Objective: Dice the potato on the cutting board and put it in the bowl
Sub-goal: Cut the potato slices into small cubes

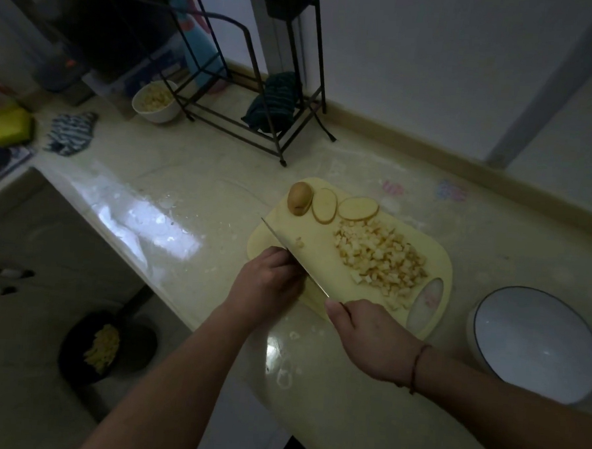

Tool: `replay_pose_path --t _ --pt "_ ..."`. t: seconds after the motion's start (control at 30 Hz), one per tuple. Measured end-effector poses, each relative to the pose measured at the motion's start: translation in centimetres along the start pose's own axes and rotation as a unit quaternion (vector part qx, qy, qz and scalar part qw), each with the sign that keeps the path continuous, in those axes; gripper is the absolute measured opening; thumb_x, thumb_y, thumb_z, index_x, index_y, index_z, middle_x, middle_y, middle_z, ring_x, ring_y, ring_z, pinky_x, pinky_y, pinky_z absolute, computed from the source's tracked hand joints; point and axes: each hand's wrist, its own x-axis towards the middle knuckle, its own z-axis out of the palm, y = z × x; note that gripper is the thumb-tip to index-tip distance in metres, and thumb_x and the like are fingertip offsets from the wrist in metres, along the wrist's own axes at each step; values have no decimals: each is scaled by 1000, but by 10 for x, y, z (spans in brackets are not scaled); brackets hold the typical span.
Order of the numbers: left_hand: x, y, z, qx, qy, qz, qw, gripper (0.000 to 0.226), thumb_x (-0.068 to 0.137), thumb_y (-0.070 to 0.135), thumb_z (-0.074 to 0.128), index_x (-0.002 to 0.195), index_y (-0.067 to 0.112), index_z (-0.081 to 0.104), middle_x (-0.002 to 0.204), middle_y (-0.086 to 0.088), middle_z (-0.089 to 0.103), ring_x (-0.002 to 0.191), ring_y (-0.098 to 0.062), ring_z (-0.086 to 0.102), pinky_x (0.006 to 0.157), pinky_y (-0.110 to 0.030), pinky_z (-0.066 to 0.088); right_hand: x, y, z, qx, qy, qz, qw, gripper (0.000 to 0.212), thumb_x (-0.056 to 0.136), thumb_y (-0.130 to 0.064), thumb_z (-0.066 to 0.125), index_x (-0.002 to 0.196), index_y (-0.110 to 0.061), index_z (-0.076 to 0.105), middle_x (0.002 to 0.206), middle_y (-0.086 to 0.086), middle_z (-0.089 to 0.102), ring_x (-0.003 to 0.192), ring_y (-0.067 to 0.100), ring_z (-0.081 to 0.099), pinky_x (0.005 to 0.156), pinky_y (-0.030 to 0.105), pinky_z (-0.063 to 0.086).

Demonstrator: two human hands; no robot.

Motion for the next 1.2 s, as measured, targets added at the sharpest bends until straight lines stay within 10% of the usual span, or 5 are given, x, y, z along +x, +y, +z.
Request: replay_pose_path --t 0.4,0.6,1.2 --pt "-2 -1 -6 5 -16 16 1000 19 92 20 64 89 5 76 92 -9 67 88 -27 64 68 -35 55 -2 6 -16 24 13 26 999 58 100 -51 29 58 -13 41 48 0 43 37 1 48 37 17 33" --pt "-6 -1 -8 19 -24 -1 1000 22 89 22 62 90 6 77 94 -9 69 87 -29 65 64 -38 56 -8 -3 -11 0 8 -2 1000 57 100 -49 29 57 -13 40 55 1 46 51 7 42 58 28 27" --pt "-3 5 -9 0 16 -15 1000 19 86 20 63 89 9 79 91 -5 72 87 -23 64 66 -29 54 2 -7 4 -5 -3 3 1000 56 102 -47 27 59 -16 44 58 -1 49 56 9 46 60 27 29"
